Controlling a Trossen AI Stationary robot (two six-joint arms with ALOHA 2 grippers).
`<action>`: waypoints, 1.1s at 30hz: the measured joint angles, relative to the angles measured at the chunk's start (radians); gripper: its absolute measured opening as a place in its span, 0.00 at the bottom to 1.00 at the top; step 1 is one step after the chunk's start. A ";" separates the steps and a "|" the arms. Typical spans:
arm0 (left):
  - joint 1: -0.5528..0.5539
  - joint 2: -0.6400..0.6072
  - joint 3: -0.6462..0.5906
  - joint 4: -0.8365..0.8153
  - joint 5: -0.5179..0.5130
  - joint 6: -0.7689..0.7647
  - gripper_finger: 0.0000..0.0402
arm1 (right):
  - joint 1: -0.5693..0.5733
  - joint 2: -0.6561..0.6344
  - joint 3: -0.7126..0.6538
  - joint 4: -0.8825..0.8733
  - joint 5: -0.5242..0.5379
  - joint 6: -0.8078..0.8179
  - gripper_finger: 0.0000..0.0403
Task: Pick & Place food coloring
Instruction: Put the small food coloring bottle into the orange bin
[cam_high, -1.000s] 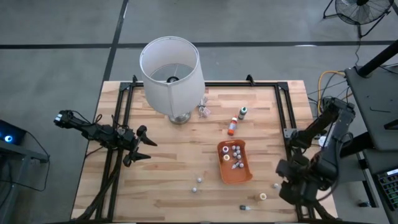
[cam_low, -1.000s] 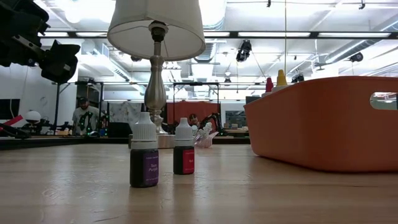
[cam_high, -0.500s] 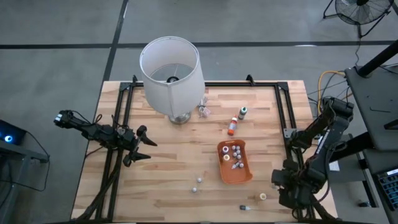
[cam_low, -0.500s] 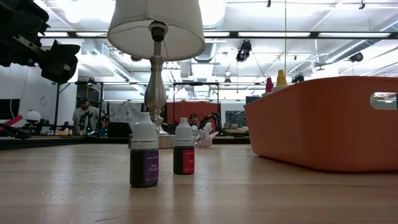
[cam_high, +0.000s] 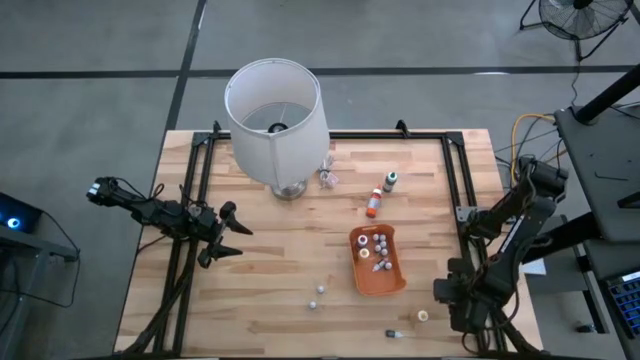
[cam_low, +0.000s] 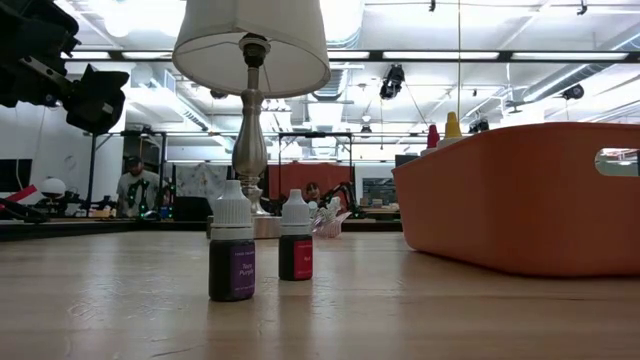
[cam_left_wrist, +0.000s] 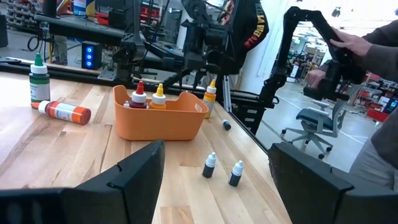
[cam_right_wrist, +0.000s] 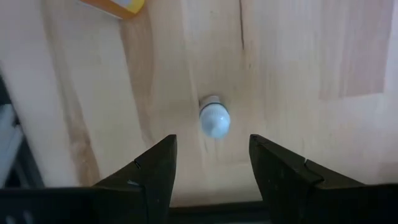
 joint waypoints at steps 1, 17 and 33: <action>0.000 0.000 0.000 0.000 0.000 0.000 0.64 | 0.000 0.010 0.000 0.002 0.000 -0.009 0.48; 0.000 0.000 0.000 0.000 0.000 0.000 0.64 | -0.027 0.095 -0.001 0.064 0.010 -0.099 0.47; 0.000 0.000 0.000 0.000 0.000 0.000 0.64 | -0.027 0.094 -0.001 0.064 0.009 -0.087 0.24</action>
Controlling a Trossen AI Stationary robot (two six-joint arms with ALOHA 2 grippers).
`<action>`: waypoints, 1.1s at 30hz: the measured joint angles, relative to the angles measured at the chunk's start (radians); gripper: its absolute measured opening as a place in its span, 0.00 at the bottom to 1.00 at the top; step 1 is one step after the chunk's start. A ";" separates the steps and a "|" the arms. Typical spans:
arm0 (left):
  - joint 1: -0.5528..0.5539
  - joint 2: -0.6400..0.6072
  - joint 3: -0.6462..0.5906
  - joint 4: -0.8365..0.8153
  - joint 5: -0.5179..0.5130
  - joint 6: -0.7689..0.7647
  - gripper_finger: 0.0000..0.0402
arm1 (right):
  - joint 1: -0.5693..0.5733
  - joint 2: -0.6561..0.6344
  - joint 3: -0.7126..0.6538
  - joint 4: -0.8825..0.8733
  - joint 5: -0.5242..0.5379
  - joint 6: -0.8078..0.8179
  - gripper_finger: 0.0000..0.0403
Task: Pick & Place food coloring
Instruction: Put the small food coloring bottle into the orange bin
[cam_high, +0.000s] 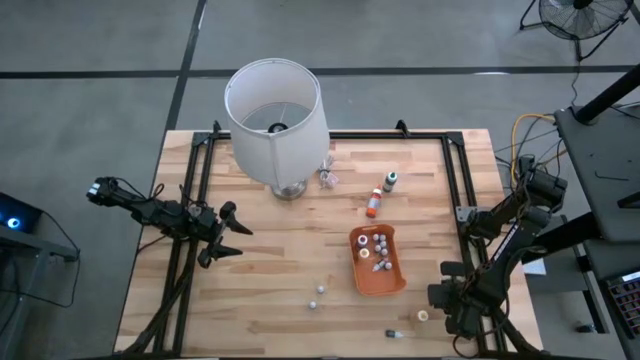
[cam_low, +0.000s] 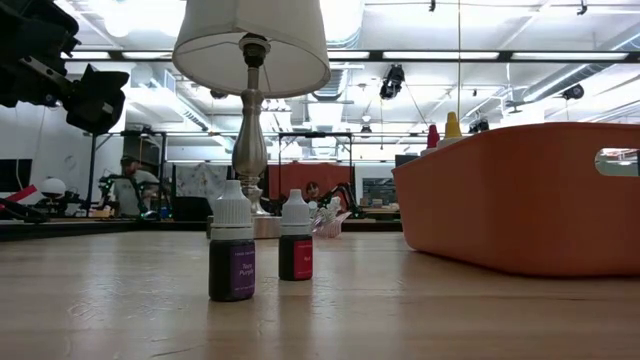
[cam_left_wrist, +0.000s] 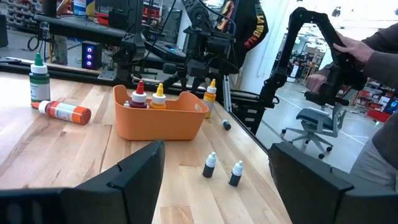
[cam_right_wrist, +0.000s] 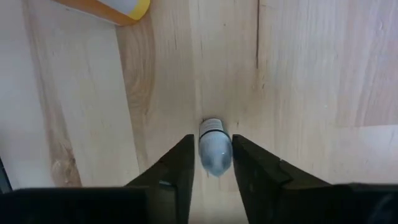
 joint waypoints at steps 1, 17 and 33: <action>0.000 0.000 0.000 0.000 0.000 0.000 0.64 | 0.000 0.000 0.000 0.000 0.000 0.000 0.22; 0.000 0.000 0.000 0.000 0.000 0.000 0.64 | -0.006 -0.059 0.074 -0.140 -0.003 -0.009 0.14; 0.000 0.000 0.000 0.000 0.000 0.000 0.64 | -0.161 -0.151 0.367 -0.518 0.002 -0.230 0.14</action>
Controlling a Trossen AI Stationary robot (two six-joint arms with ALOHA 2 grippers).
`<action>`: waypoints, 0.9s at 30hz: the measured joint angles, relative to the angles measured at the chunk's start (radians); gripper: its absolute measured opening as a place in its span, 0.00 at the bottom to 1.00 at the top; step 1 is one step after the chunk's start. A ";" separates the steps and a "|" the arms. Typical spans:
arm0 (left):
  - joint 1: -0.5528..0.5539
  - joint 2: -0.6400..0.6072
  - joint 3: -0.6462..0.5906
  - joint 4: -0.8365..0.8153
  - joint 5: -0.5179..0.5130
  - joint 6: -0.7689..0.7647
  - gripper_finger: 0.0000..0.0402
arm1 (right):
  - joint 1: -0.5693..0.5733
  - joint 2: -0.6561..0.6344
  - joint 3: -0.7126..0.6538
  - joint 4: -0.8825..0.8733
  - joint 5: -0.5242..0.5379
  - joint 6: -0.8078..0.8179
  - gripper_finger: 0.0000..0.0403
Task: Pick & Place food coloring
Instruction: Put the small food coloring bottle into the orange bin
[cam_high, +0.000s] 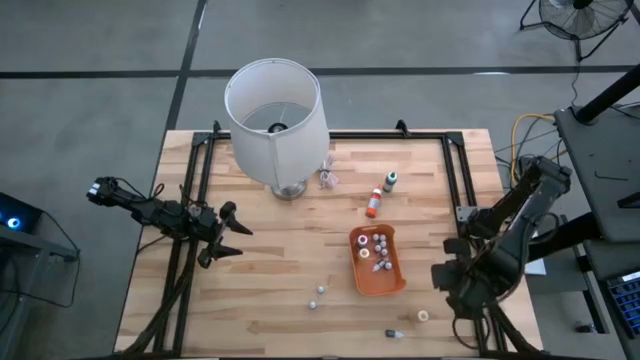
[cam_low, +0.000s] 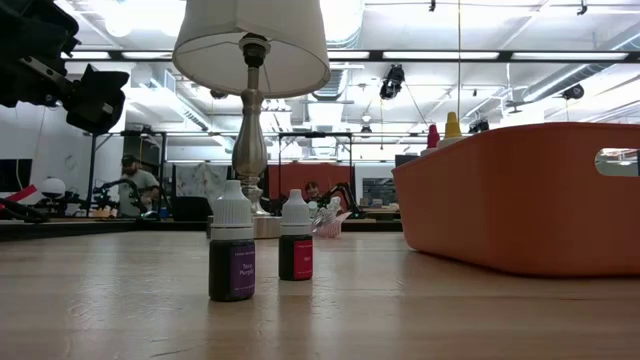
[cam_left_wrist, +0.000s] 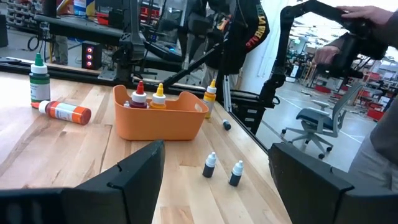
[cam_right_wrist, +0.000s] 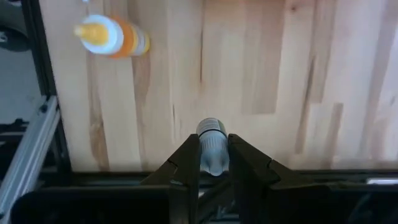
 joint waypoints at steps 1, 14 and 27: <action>0.000 0.000 0.000 0.000 0.000 0.000 0.64 | -0.017 -0.001 0.012 -0.007 -0.001 -0.018 0.15; 0.000 0.000 0.000 0.000 0.000 0.000 0.64 | -0.290 0.007 0.105 -0.021 0.050 -0.329 0.15; 0.000 0.000 0.000 0.000 0.000 0.000 0.64 | -0.494 0.087 0.107 0.131 0.051 -0.587 0.15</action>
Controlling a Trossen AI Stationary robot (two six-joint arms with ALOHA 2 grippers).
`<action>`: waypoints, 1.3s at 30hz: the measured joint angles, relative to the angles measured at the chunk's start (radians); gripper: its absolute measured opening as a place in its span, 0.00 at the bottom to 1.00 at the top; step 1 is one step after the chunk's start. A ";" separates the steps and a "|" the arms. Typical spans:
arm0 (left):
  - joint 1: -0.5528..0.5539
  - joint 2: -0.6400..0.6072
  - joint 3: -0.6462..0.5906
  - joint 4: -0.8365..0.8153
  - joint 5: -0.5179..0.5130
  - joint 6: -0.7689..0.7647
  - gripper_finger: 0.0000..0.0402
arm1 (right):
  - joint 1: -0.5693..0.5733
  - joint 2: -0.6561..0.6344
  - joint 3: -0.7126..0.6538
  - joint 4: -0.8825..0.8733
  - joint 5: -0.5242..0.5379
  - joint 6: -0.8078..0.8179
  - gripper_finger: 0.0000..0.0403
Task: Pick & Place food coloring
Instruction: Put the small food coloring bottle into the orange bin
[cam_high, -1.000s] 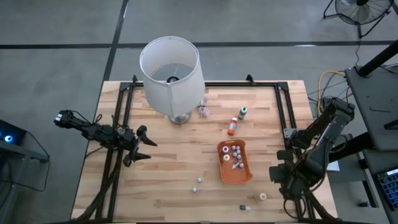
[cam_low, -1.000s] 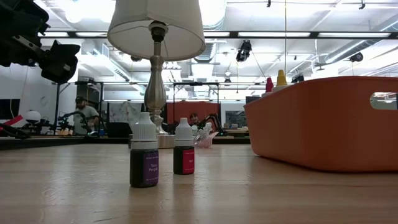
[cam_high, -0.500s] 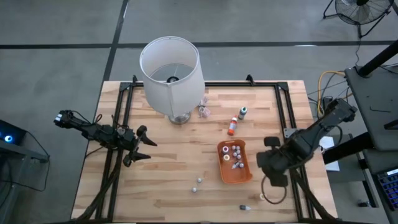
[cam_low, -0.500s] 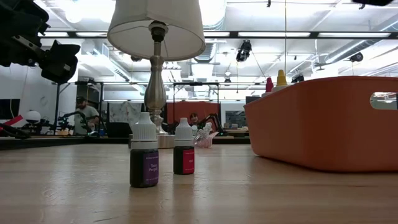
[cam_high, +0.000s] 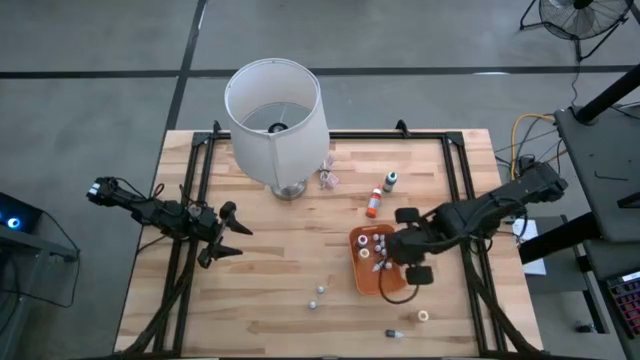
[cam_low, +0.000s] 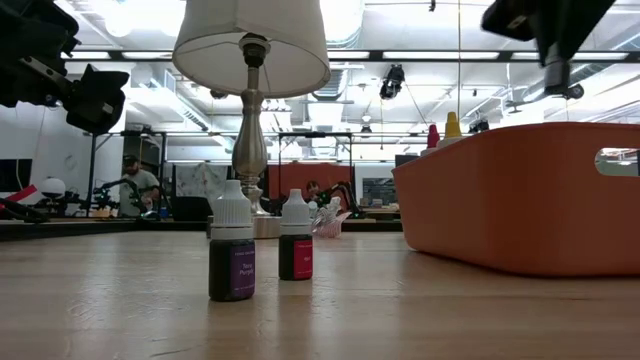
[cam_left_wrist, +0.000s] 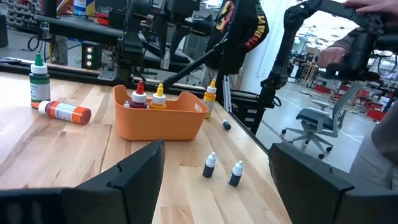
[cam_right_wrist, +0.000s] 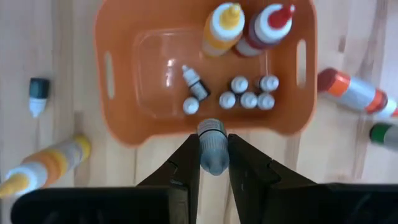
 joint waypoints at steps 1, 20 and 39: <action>0.000 0.000 0.000 0.000 0.000 0.000 0.64 | -0.009 0.010 0.000 0.010 -0.001 -0.017 0.15; 0.000 0.000 0.000 0.000 0.000 0.000 0.64 | -0.061 0.181 -0.035 0.187 -0.003 -0.218 0.15; 0.000 0.000 0.000 0.000 0.000 0.000 0.64 | -0.080 0.222 -0.219 0.378 -0.006 -0.242 0.15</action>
